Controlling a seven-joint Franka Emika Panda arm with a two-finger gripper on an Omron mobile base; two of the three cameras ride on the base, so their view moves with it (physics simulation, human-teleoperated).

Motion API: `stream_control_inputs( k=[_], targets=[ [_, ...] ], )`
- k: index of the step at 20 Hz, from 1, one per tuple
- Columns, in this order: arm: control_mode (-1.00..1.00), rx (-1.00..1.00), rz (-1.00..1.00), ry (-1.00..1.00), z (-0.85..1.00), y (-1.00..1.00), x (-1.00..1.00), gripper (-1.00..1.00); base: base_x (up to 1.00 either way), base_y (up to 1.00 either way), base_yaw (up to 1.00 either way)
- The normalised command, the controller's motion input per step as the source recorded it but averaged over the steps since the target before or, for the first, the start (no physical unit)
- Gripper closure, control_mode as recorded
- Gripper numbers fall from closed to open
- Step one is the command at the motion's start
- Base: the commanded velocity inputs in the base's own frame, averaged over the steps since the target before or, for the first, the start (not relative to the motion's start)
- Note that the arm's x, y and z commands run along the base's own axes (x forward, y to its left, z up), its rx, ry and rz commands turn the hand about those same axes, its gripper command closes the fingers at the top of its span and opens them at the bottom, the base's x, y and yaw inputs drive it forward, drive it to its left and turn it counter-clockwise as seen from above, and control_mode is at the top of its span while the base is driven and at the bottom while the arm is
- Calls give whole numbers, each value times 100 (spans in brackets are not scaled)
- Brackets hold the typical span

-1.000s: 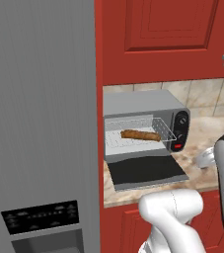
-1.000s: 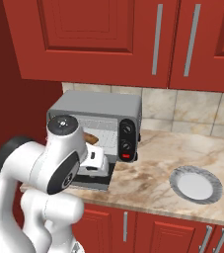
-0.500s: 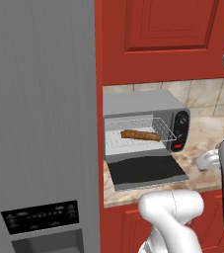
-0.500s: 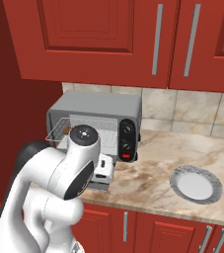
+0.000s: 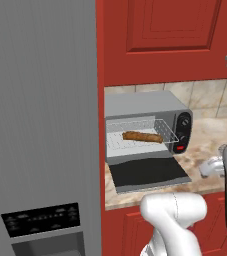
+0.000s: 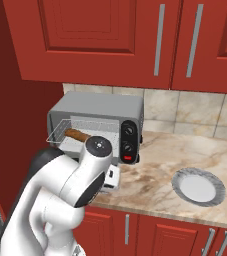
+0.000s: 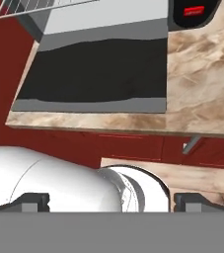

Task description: Pull the toaster oven rack outwards. Pick up the baguette from the plate and place it on the toaster oven rack. Close the toaster oven door fully and set the temperature to the lowest setting.

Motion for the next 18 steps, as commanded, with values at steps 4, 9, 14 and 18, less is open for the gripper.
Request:
stream_control_inputs(
  k=[4,9,14,18],
  targets=[
    [-100,9,3,0,-19,-12,0,-100,0,0,0],
    [-100,20,3,0,-14,-21,0,-100,0,0,0],
    [-100,25,3,0,-6,-26,0,-100,0,0,0],
    [-100,18,7,0,-1,-13,0,-100,0,0,0]
  ],
)
